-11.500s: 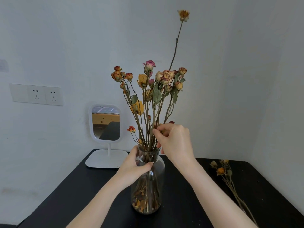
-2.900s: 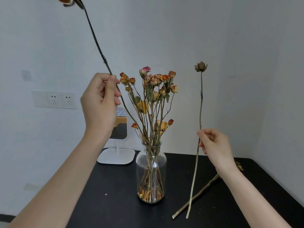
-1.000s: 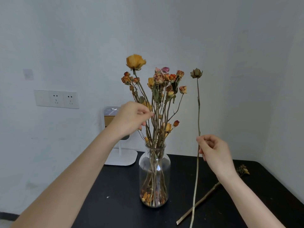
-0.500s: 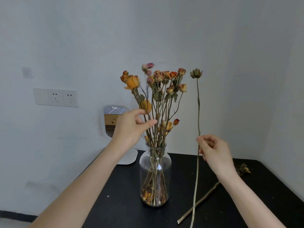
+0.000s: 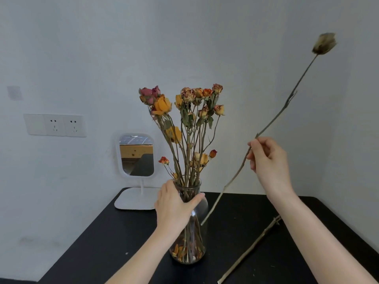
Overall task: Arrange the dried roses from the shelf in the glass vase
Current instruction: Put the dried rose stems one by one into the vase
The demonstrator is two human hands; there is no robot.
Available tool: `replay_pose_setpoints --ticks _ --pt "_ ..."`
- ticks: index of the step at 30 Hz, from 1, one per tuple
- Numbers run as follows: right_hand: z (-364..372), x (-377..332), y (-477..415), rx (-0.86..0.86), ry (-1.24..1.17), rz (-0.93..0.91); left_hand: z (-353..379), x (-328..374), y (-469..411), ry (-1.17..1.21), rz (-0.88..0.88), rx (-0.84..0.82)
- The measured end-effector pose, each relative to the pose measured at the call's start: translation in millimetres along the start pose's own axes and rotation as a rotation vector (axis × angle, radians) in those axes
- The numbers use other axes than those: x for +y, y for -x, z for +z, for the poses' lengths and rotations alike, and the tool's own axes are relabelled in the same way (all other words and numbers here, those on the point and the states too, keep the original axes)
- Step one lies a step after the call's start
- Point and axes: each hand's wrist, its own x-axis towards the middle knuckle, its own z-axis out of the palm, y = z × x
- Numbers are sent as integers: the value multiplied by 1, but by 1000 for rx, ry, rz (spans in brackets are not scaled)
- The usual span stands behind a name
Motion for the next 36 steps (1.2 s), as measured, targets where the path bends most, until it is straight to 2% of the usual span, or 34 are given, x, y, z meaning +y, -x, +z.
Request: replay_pose_setpoints --ticks 2,7,14,21,31,36 --pt "-3 -5 -7 33 -25 -22 3 0 -5 -2 9 4" --pt "-9 -13 -16 94 -93 -51 -2 -11 -15 134 34 -139" --pt "-11 -25 -14 108 -204 -128 -13 -22 -26 329 -70 -341" --pt "-1 -37 -8 45 -280 -236 -11 -20 -18 333 -39 -223" --pt "29 -37 2 -204 21 -336 -8 -24 -14 377 -79 -224" --pt "41 -42 0 -151 223 -401 -4 -25 -13 390 -97 -220"
